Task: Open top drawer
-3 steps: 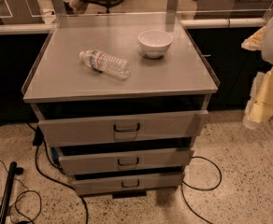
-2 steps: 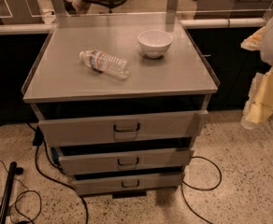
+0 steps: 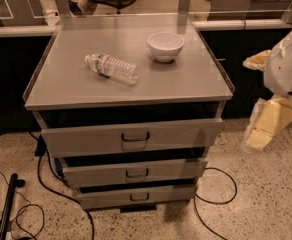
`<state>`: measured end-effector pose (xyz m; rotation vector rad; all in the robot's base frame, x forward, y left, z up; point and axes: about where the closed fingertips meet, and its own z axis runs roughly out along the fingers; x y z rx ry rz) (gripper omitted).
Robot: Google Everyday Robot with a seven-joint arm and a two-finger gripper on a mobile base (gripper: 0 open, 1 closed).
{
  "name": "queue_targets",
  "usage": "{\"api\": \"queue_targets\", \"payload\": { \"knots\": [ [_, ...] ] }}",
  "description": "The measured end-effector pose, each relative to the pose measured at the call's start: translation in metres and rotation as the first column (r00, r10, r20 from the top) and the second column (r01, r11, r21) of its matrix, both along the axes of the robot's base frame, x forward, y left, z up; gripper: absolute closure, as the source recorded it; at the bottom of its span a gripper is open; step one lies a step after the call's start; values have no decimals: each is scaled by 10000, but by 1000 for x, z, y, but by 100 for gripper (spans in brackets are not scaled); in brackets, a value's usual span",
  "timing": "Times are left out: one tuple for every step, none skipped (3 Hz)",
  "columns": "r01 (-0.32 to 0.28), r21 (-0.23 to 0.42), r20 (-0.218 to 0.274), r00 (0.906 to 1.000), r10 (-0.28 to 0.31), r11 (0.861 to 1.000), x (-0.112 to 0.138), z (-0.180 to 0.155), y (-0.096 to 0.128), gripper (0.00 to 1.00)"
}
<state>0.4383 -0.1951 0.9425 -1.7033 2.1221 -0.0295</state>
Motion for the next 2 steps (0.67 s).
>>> {"api": "queue_targets", "payload": {
  "knots": [
    [-244,1206,375,9991,201,9924,3,-28,6,0],
    [-634,2300,1128,9929,381,9711,17,-79,23,0]
  ]
}}
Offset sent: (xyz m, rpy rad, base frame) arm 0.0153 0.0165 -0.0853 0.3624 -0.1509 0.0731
